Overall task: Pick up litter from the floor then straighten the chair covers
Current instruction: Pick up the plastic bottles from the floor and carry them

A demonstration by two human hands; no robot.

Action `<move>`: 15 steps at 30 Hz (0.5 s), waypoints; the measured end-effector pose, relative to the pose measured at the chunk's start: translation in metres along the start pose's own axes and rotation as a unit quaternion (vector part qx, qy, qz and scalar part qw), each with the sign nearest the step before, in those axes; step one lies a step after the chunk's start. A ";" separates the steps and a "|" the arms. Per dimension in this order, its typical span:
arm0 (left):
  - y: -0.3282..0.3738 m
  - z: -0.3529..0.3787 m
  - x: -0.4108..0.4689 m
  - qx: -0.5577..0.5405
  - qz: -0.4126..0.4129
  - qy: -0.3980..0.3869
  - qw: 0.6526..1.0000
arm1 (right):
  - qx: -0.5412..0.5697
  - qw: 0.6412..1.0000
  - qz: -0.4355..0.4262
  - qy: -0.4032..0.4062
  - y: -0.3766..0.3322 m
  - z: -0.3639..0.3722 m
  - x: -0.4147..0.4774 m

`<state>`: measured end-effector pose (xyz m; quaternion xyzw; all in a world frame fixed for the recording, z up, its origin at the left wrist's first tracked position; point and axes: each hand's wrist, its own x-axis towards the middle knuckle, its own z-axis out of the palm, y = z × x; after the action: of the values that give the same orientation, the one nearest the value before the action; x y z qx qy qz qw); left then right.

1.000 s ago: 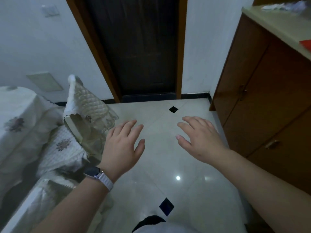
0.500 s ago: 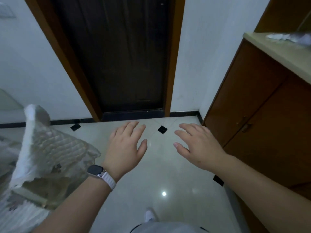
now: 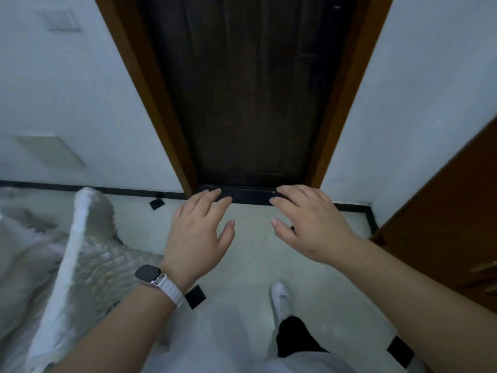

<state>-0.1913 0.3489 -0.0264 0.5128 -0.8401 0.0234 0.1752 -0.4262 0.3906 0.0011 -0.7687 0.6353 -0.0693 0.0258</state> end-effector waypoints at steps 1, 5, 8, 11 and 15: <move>-0.010 0.004 0.010 0.009 -0.011 -0.006 1.000 | 0.003 1.000 -0.010 -0.002 0.006 0.005 0.020; -0.034 0.016 0.060 0.056 -0.051 -0.024 0.997 | 0.017 0.998 -0.051 -0.016 0.031 0.016 0.097; -0.045 0.026 0.101 0.069 -0.062 -0.029 0.995 | 0.021 0.996 -0.078 -0.024 0.057 0.013 0.152; -0.054 0.034 0.143 0.089 -0.070 -0.018 0.993 | 0.027 0.994 -0.103 -0.022 0.083 0.009 0.203; -0.064 0.044 0.191 0.100 -0.094 -0.027 0.990 | 0.049 0.989 -0.132 -0.042 0.098 0.005 0.273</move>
<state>-0.2266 0.1464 -0.0159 0.6050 -0.7859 0.0767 0.1023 -0.4710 0.1042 0.0034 -0.8462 0.5220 -0.0705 0.0807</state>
